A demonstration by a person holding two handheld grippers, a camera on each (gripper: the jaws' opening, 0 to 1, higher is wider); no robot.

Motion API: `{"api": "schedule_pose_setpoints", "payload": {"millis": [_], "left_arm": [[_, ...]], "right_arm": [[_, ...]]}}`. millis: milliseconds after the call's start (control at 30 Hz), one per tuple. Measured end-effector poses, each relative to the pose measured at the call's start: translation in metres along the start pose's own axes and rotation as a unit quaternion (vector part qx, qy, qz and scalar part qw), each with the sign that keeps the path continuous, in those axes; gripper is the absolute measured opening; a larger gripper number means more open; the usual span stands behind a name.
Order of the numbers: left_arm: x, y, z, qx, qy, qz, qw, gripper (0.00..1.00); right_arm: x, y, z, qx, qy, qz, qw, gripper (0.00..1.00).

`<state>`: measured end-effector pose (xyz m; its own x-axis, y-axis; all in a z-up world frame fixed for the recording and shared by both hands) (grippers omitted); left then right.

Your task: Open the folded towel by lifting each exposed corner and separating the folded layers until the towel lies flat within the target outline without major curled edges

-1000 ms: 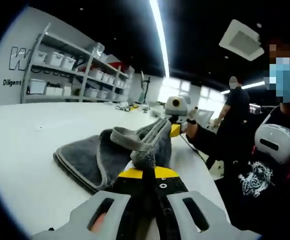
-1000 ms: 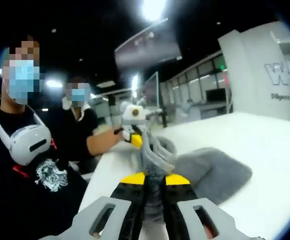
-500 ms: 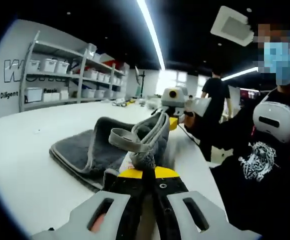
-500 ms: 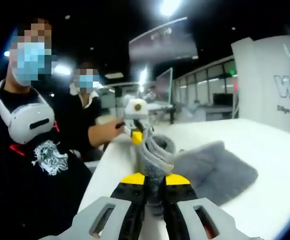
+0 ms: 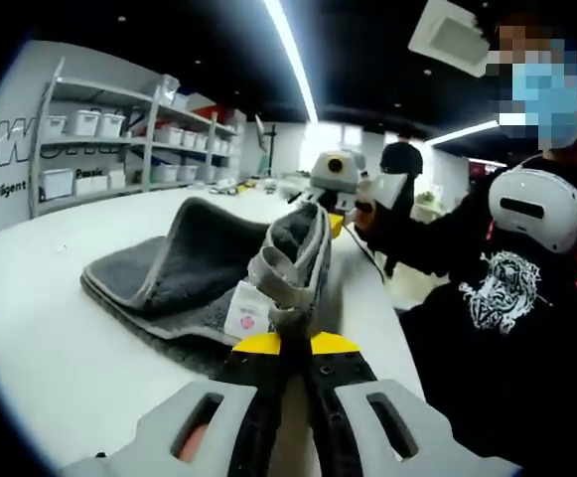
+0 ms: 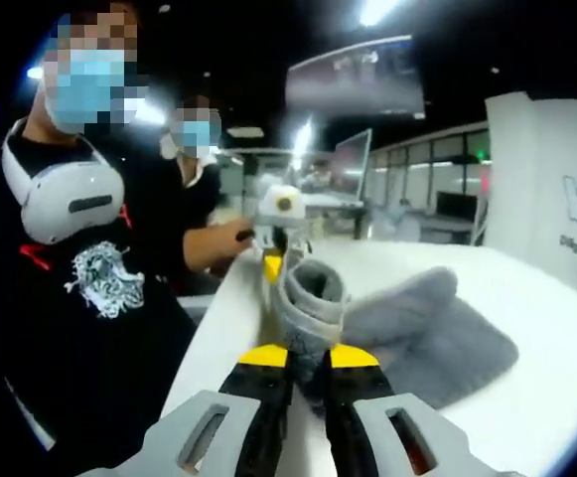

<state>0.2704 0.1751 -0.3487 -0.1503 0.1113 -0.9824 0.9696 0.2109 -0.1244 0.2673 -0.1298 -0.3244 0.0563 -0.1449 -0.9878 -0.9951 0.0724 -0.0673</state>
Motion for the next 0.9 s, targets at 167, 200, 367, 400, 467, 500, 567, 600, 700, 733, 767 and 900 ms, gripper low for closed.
{"api": "schedule_pose_setpoints", "payload": {"millis": [167, 200, 367, 400, 467, 500, 567, 600, 700, 733, 767, 900], "left_arm": [[0.008, -0.009, -0.002, -0.002, 0.029, 0.022, 0.9993, 0.12], [0.009, -0.011, -0.003, 0.0, 0.03, 0.025, 0.9992, 0.13], [0.007, -0.018, -0.014, 0.007, 0.025, 0.028, 0.9993, 0.16], [0.006, -0.019, -0.016, 0.006, 0.023, 0.028, 0.9993, 0.16], [0.006, -0.02, -0.019, 0.006, 0.02, 0.026, 0.9995, 0.16], [0.006, -0.022, -0.02, 0.006, 0.019, 0.026, 0.9995, 0.16], [0.005, -0.023, -0.022, 0.005, 0.018, 0.025, 0.9995, 0.17], [0.005, -0.025, -0.023, 0.005, 0.019, 0.026, 0.9995, 0.17], [0.003, -0.029, -0.026, 0.006, 0.021, 0.029, 0.9994, 0.18], [0.003, -0.03, -0.028, 0.007, 0.021, 0.029, 0.9994, 0.19], [0.003, -0.03, -0.029, 0.007, 0.02, 0.03, 0.9993, 0.2], [0.0, -0.029, -0.035, 0.01, 0.021, 0.031, 0.9993, 0.24]], "right_arm": [[0.003, 0.008, -0.001, -0.014, 0.014, -0.012, 0.9997, 0.11], [0.002, 0.01, -0.001, -0.017, 0.016, -0.012, 0.9997, 0.13], [-0.002, 0.019, -0.007, -0.032, 0.017, -0.021, 0.9991, 0.16], [-0.003, 0.02, -0.008, -0.035, 0.018, -0.022, 0.999, 0.16], [-0.002, 0.023, -0.008, -0.042, 0.021, -0.02, 0.9987, 0.16], [-0.001, 0.024, -0.008, -0.044, 0.023, -0.019, 0.9986, 0.16], [0.0, 0.026, -0.008, -0.049, 0.028, -0.019, 0.9982, 0.17], [0.0, 0.027, -0.008, -0.051, 0.029, -0.019, 0.9981, 0.17], [0.0, 0.029, -0.007, -0.057, 0.029, -0.017, 0.9978, 0.18], [0.0, 0.03, -0.007, -0.058, 0.03, -0.018, 0.9977, 0.18], [0.0, 0.03, -0.007, -0.059, 0.031, -0.017, 0.9976, 0.18], [0.004, 0.034, -0.006, -0.071, 0.038, -0.009, 0.9967, 0.18]]}}
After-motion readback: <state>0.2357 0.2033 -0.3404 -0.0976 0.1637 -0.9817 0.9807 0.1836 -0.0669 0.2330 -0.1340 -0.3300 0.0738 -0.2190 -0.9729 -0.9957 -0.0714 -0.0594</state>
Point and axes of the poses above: the point that each gripper's makers call its tool centre point, and the gripper's own axes: z roughly forward along the fingers, y roughly to its left, x roughly out of its underside, the point moved 10 cm from there along -z, roughly backward along the fingers, and after that the axes turned 9 degrees about -y, right-handed, at the moved point
